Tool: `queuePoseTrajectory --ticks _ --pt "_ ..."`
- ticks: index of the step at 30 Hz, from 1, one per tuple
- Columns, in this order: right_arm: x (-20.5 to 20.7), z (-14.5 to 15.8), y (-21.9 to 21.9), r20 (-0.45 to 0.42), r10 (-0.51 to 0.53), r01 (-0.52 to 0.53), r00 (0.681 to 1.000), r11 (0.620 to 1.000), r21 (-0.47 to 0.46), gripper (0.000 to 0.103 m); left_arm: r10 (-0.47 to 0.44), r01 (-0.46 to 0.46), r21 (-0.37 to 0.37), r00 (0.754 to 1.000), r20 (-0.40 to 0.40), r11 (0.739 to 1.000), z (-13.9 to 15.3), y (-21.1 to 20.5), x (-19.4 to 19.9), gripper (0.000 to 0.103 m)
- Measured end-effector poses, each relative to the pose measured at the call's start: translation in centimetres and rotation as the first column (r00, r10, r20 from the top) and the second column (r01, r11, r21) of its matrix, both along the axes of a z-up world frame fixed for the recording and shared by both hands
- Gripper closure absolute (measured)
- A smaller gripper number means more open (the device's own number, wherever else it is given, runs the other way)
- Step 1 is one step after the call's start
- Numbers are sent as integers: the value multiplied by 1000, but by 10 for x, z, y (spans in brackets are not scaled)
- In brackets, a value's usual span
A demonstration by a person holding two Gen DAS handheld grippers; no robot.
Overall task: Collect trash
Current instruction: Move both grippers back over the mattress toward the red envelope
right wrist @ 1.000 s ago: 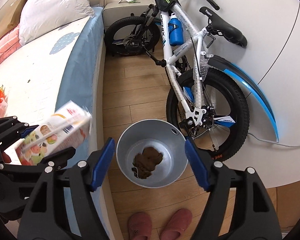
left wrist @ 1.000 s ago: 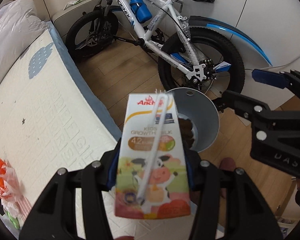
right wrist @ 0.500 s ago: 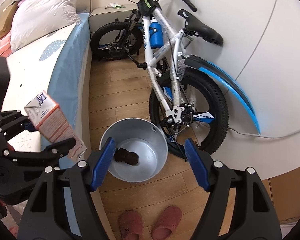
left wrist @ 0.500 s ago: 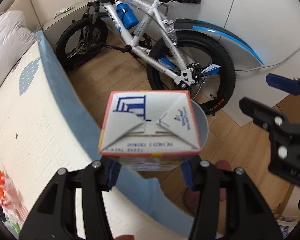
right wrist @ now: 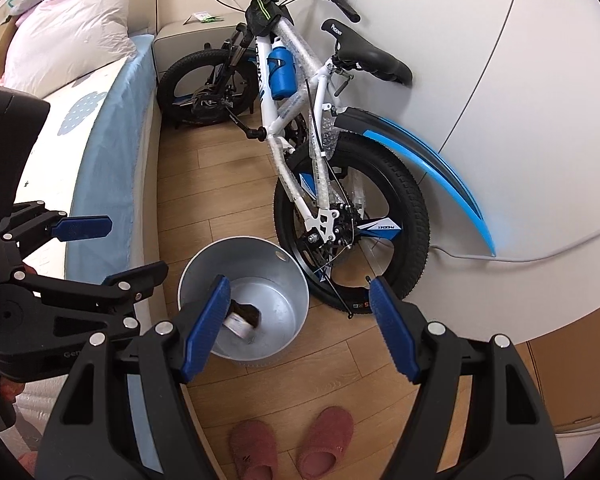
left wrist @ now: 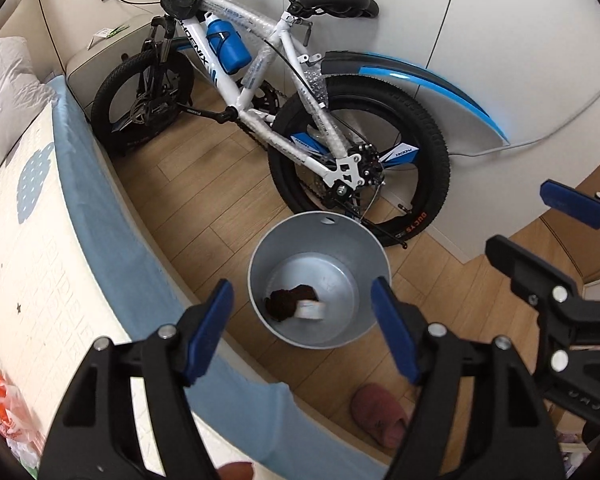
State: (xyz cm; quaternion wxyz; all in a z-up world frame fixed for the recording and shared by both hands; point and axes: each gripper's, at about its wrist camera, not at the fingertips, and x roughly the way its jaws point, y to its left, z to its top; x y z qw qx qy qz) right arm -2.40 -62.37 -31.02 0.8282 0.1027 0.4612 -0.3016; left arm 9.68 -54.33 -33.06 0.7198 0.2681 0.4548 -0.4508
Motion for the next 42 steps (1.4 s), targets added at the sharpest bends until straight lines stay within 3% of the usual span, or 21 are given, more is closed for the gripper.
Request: queuePoseTrajectory --ticks 12,18,23,26,32,39,42 --pt "6 31 55 23 75 -75 997 997 -8 34 94 -95 19 994 59 995 28 69 2 32" --pt "15 57 106 46 154 -154 987 988 -19 32 191 -191 1 979 69 982 57 129 3 32" --pt "19 81 157 72 224 -223 972 975 -16 31 283 -285 3 953 105 959 77 190 -2 32" --pt "20 93 190 87 273 -272 958 962 -21 31 353 -357 5 927 129 934 87 234 -6 32" --pt "26 108 264 110 386 -388 916 922 -6 31 497 -500 2 862 105 866 101 331 -10 32" --pt "30 116 351 130 497 -501 858 865 -6 31 644 -651 2 751 142 759 112 430 -28 32" --pt "31 115 386 128 539 -543 832 840 -6 31 676 -681 -20 722 148 732 117 463 -37 32"
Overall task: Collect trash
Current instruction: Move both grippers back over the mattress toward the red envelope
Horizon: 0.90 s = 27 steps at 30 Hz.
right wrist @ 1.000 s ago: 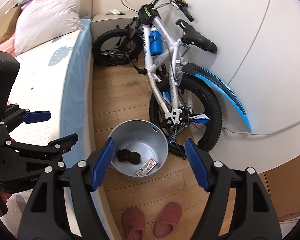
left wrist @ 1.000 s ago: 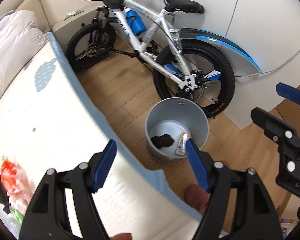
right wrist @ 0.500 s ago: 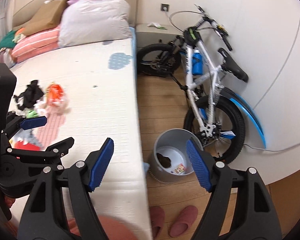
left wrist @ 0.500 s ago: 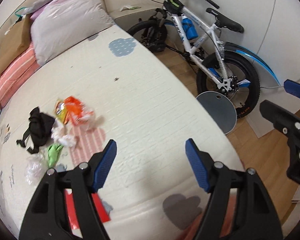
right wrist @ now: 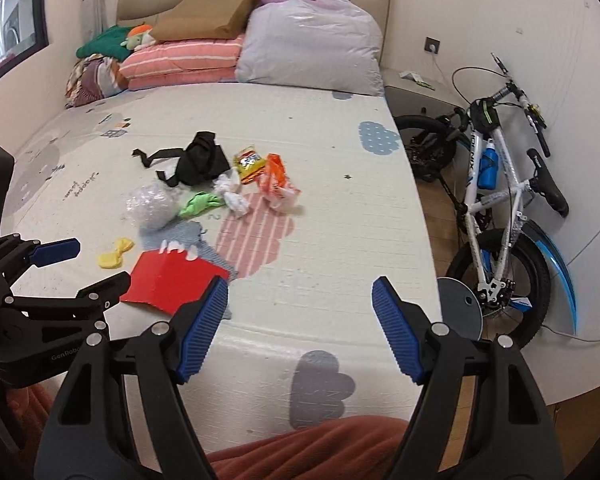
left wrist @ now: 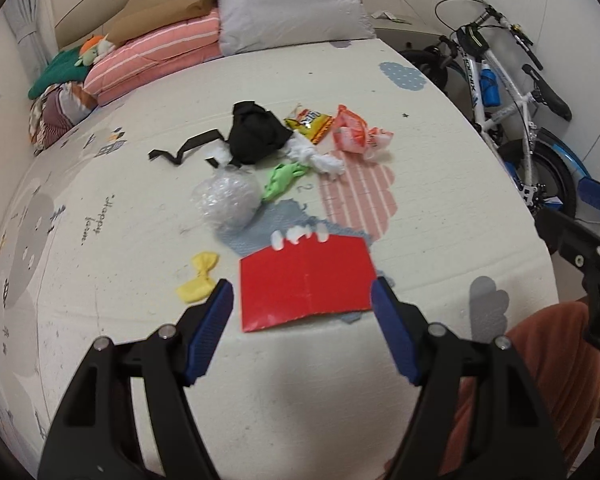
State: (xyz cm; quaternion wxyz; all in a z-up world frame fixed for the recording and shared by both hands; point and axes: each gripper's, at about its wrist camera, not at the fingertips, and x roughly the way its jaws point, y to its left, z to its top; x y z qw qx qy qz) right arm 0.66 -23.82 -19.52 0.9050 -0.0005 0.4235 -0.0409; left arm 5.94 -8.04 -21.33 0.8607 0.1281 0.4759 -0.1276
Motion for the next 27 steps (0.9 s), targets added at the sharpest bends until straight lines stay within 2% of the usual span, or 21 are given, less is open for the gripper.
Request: queuePoseTrajectory --ticks 3,6,9,12,22,27 --pt "-2 -2 25 -5 40 -40 999 999 1 31 28 -28 1 999 41 1000 6 25 -9 32" --pt "-3 -5 47 -13 75 -75 997 997 0 30 57 -57 11 997 49 998 5 48 -15 32" --pt "-2 -9 60 -24 98 -98 995 995 0 30 92 -93 27 995 44 995 -2 66 -16 32" --pt "-2 -15 68 -33 116 -116 993 993 -6 30 106 -106 11 994 17 994 -11 77 -16 32" --pt "15 -55 91 -104 168 -172 980 985 -34 30 101 -100 10 994 -47 995 -44 76 -8 32" --pt "28 -80 102 -130 199 -207 971 977 -49 31 113 -109 61 992 -56 992 -60 74 -1 32"
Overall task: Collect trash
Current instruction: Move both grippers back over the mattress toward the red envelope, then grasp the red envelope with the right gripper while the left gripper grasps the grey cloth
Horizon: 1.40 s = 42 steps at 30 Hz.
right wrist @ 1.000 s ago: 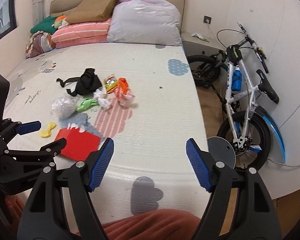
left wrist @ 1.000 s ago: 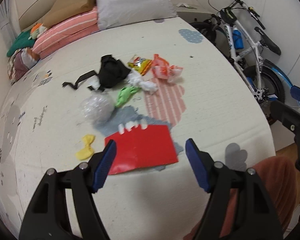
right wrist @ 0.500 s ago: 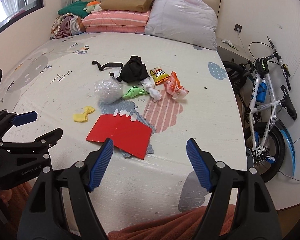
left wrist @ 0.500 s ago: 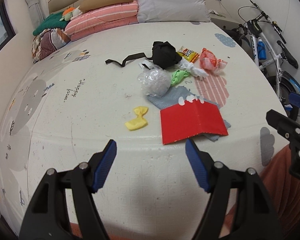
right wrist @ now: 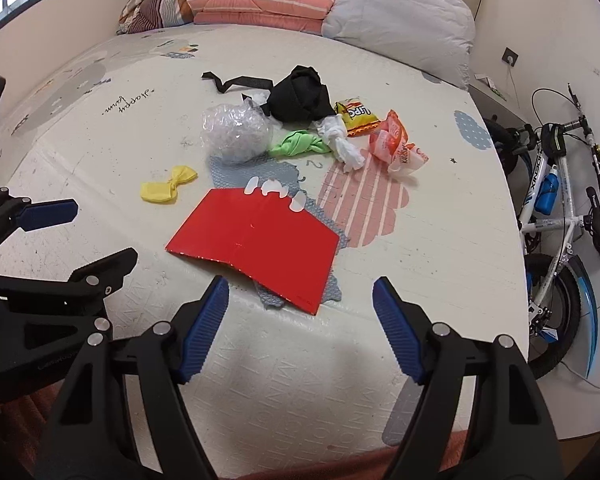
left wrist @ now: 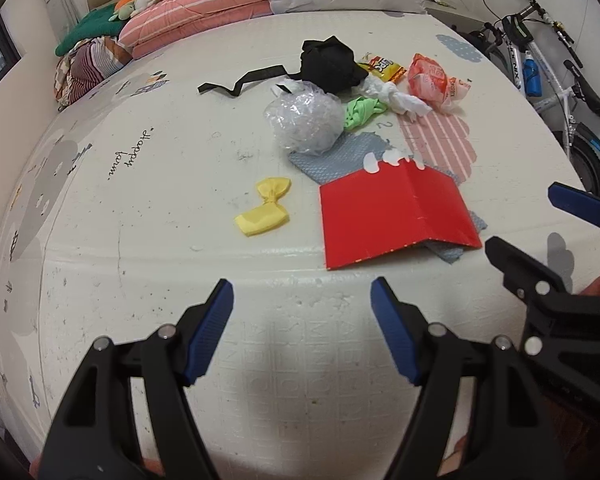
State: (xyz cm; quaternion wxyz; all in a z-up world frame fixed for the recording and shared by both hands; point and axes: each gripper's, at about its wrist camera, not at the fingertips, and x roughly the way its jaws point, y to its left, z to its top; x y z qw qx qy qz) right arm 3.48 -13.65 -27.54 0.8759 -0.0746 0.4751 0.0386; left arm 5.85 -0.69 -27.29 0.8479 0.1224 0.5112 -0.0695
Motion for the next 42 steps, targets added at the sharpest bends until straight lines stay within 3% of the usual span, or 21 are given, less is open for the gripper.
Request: queuePoseTrajectory --ticks 8,16,19,21,30,33,42 --pt "18 -35 9 -46 37 -37 998 999 -6 31 42 -44 -19 997 -66 999 -18 12 17 32" --pt "28 -59 20 -33 32 -34 999 997 -63 33 14 -17 -32 995 -102 999 -25 8 21 32" --pt "35 -65 19 -20 19 -21 1000 996 -86 44 2 -6 -36 994 -107 999 -26 6 22 32" --pt "38 -69 19 -26 18 -20 1000 996 -87 59 -5 2 -32 994 -107 999 -27 5 22 32" --pt "43 -59 15 44 12 -8 999 997 -82 94 -19 15 -32 994 -105 999 -27 2 22 32" --pt "45 -52 7 64 -13 17 998 998 -64 101 -24 21 -28 995 -100 999 -27 0 22 32" --pt "43 -27 -24 89 -76 77 993 997 -9 102 -68 65 -37 996 -66 997 -18 -16 24 32"
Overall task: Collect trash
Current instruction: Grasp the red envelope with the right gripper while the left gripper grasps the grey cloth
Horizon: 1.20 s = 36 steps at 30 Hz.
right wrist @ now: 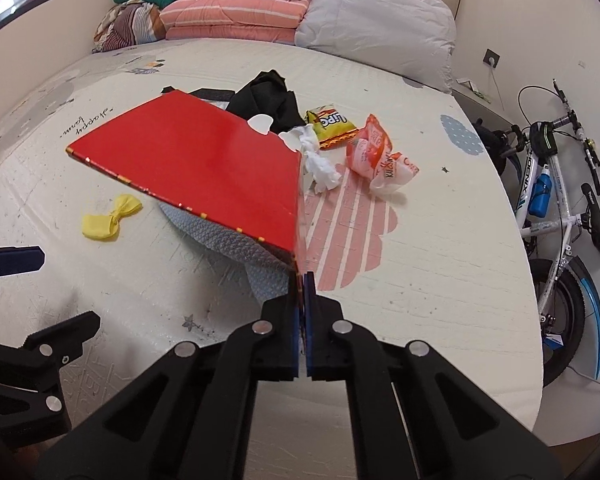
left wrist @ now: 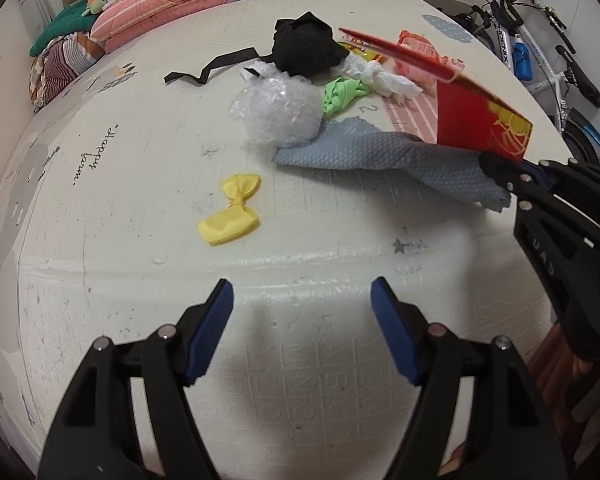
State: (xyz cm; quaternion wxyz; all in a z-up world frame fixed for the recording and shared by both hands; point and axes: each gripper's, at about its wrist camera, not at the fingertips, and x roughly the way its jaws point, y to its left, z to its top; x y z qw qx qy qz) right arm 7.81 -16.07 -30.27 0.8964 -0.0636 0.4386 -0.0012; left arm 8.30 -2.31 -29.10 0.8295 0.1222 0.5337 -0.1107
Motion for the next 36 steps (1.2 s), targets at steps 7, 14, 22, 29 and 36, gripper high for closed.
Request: queuePoseTrajectory --ticks 7,14,22,29,36 --pt "-1 16 -30 16 -27 27 999 999 23 102 -18 19 -33 1000 16 999 6 -28 17 32" --pt "-3 20 -56 -11 -47 48 999 996 74 102 -56 57 -47 998 22 997 4 -53 24 32" --pt "-3 13 -80 -47 -91 96 995 987 129 102 -137 139 -75 990 29 987 -5 -92 32 32" --pt "2 6 -97 -86 -119 133 989 973 189 102 -197 200 -86 980 42 976 -20 -120 46 32" --pt "9 -2 -115 -121 -149 175 981 955 239 102 -252 255 -84 967 47 963 -44 -141 61 32"
